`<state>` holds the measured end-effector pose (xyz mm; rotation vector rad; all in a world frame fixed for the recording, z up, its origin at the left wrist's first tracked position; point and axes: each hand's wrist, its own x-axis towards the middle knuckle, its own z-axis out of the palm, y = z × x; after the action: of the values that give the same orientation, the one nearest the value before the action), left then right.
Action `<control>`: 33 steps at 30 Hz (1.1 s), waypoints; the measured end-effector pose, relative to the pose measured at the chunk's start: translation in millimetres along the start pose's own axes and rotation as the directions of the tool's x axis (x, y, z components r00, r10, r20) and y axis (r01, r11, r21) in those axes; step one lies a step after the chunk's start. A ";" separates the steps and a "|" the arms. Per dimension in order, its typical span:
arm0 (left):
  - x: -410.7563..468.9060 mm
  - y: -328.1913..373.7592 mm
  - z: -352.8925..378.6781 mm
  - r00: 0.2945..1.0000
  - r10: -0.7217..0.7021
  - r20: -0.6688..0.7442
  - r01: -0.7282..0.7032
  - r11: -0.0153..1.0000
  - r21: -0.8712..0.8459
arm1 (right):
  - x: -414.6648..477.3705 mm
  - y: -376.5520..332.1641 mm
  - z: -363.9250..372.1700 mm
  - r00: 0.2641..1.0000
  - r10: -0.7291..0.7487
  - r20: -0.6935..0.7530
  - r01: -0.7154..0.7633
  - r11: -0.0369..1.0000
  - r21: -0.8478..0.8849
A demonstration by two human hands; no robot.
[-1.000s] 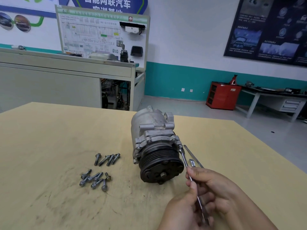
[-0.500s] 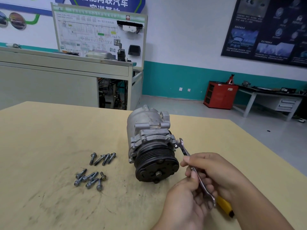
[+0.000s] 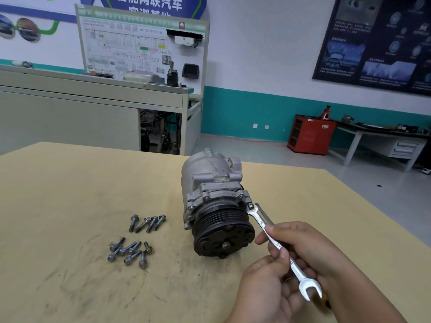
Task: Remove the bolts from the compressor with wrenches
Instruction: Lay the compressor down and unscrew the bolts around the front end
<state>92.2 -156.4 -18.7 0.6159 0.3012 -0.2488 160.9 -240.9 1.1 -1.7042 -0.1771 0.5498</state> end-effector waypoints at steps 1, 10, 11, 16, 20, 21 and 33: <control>0.3 0.3 0.7 1.000 -0.002 0.009 0.002 1.000 -0.004 | 0.4 -1.4 -0.4 1.000 0.008 0.006 -0.008 1.000 0.000; 2.8 0.8 3.8 0.999 -0.047 0.022 0.047 0.999 -0.012 | 1.3 -3.5 -5.6 0.997 0.059 0.044 -0.058 0.998 -0.007; 3.3 0.9 4.2 0.998 -0.053 0.016 0.053 0.998 -0.016 | 1.7 -3.6 -5.9 0.997 0.061 0.045 -0.061 0.998 -0.006; 6.8 0.1 4.9 0.998 -0.064 0.017 0.065 0.997 -0.049 | 2.5 -4.0 -7.1 0.997 0.068 0.046 -0.068 0.998 -0.012; 5.8 -0.7 3.3 0.997 -0.058 0.057 0.063 0.994 -0.088 | 3.7 -4.4 -8.3 0.995 0.084 0.053 -0.085 0.996 -0.001; 5.1 -0.4 3.2 0.995 -0.061 0.074 0.068 0.993 -0.098 | 3.9 -4.8 -8.8 0.994 0.092 0.058 -0.092 0.996 0.004; 4.4 -1.9 9.6 0.995 -0.087 0.045 0.092 0.985 -0.143 | 9.4 1.9 -11.1 0.989 0.110 0.099 -0.126 0.978 0.168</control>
<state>97.6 -164.2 -13.7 0.4537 0.3071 -0.3221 173.8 -247.3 -1.9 -1.5275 -0.0888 0.7100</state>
